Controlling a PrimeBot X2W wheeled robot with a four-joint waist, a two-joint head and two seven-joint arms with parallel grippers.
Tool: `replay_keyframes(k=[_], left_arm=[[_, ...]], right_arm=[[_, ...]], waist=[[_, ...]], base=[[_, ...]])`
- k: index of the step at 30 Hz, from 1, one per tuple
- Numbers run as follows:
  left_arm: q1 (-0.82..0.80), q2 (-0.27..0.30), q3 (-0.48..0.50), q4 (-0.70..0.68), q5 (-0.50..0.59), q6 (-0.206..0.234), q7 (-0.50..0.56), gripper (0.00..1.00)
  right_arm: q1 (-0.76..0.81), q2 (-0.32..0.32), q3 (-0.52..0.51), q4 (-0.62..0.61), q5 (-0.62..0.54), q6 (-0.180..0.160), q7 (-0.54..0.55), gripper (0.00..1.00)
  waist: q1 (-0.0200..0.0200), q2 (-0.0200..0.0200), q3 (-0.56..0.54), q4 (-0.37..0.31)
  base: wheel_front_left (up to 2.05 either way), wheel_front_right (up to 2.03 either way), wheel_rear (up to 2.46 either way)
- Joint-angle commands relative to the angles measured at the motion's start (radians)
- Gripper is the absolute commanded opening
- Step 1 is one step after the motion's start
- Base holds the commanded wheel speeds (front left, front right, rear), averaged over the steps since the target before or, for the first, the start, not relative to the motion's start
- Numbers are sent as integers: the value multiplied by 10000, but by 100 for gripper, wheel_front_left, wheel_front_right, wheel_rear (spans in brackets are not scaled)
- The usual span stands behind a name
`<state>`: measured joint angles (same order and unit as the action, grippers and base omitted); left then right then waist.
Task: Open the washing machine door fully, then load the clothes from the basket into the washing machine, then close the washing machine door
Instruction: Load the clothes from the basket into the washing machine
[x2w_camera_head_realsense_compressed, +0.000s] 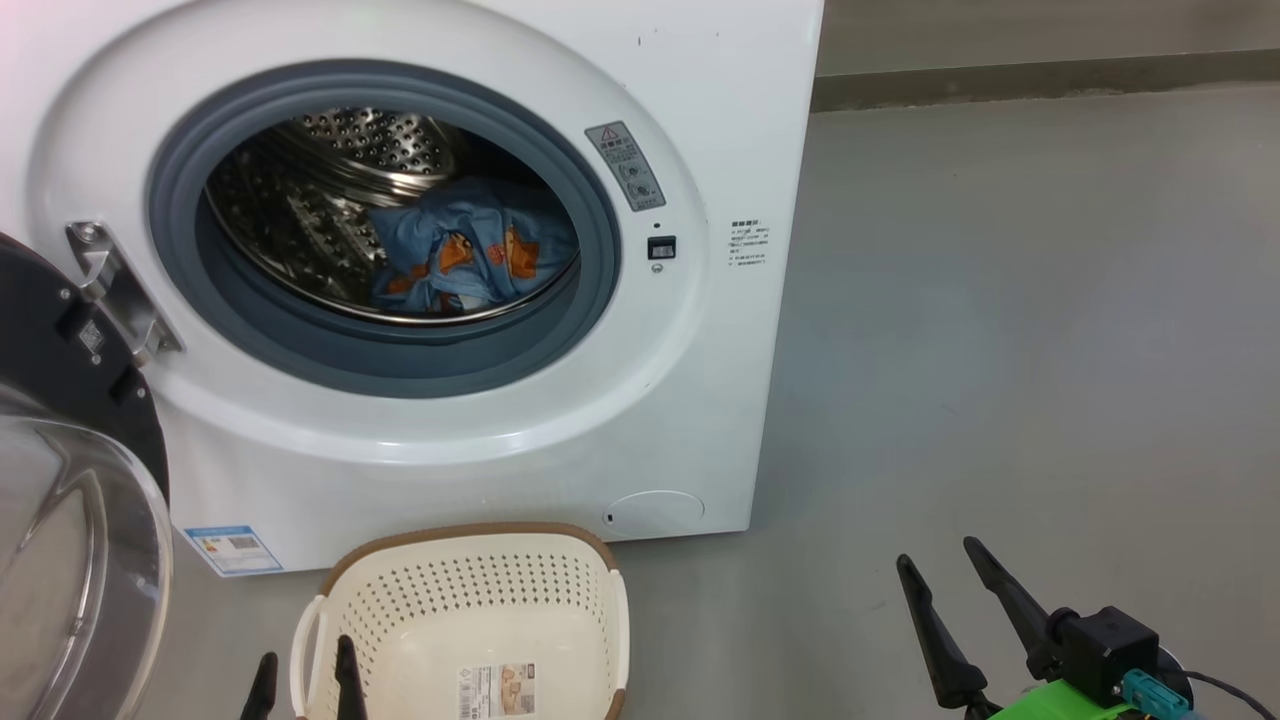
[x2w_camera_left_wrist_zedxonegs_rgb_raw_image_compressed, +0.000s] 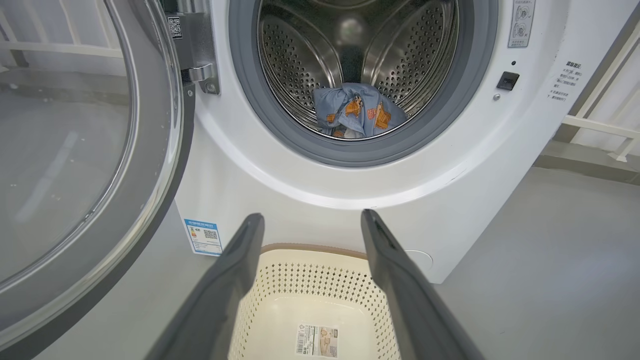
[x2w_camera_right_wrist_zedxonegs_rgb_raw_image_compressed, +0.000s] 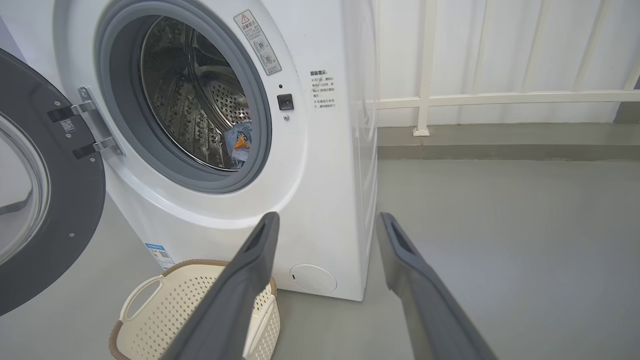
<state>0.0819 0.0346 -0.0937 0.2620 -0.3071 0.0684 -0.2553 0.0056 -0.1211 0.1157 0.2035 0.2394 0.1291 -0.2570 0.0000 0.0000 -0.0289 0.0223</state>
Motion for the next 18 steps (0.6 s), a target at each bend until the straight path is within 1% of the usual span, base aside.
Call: replay_keyframes(k=[1,18], left_arm=[[-129,157,322,-305,86,-18,-65,100],[-139,156,369,-406,7,75,-65,100]], right_arm=[[-62,-70,181,-269,-29,16,-48,100],[-80,-4,66,-213,-54,16,-48,100]], waist=[[0,0,19,-4],[0,0,88,1]], base=[[0,0,0],[0,0,0]])
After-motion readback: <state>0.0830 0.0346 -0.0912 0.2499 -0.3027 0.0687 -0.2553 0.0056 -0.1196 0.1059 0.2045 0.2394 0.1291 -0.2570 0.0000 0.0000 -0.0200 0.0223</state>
